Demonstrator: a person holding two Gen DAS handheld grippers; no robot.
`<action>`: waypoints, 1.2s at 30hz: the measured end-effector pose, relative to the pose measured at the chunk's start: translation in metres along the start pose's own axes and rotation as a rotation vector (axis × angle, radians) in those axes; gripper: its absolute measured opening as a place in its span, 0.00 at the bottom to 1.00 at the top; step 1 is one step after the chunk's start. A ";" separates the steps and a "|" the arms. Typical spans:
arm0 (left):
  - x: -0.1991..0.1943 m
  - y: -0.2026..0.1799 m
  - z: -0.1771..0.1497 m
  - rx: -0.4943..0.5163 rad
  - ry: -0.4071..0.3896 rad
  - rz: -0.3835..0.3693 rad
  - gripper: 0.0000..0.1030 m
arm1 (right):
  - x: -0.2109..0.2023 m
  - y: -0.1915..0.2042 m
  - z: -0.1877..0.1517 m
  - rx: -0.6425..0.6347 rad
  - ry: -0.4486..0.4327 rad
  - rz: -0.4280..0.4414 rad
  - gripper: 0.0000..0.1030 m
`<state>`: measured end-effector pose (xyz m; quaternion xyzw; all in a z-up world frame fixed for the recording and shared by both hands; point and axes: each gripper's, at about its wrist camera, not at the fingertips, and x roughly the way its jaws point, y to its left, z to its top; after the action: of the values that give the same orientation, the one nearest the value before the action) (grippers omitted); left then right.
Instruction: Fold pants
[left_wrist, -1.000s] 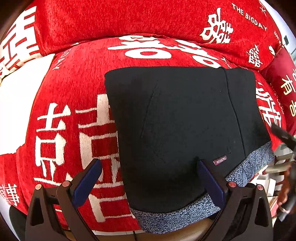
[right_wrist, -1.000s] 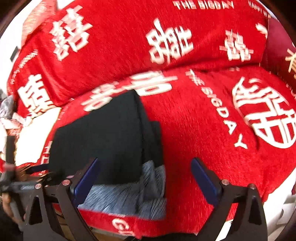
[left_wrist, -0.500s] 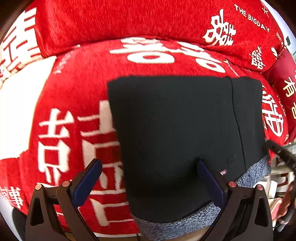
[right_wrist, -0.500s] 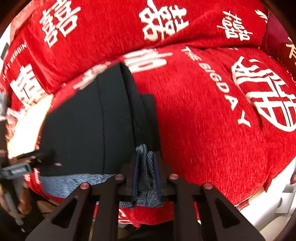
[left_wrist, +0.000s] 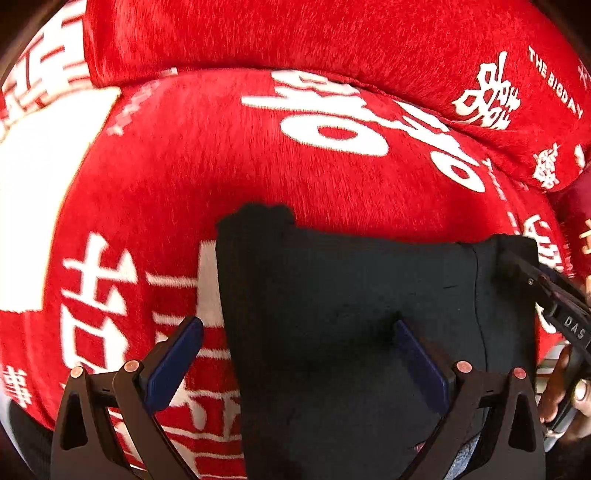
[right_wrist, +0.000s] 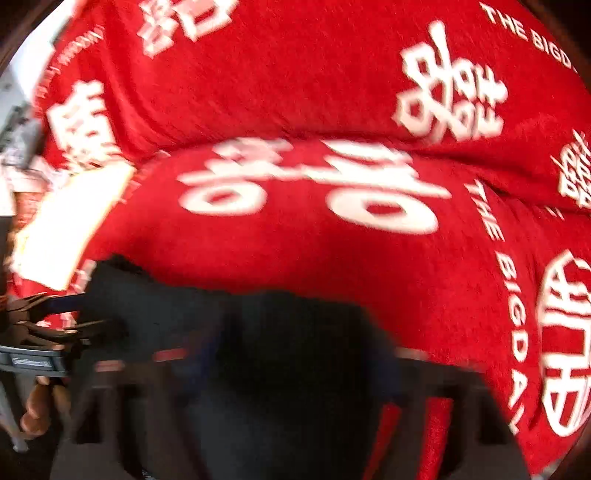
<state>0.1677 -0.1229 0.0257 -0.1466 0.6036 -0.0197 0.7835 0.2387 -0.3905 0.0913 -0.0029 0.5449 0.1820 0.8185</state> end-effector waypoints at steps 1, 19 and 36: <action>-0.003 0.003 -0.002 -0.005 -0.006 -0.013 1.00 | -0.019 0.000 -0.005 0.036 -0.037 0.033 0.34; -0.030 -0.006 0.017 0.045 -0.128 0.044 0.99 | -0.059 0.047 -0.012 -0.091 -0.257 -0.013 0.77; -0.033 0.008 0.000 0.020 -0.122 0.079 1.00 | -0.048 0.031 -0.054 -0.026 -0.153 -0.037 0.77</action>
<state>0.1572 -0.1083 0.0547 -0.1158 0.5597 0.0144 0.8204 0.1647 -0.3865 0.1178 -0.0096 0.4780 0.1736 0.8610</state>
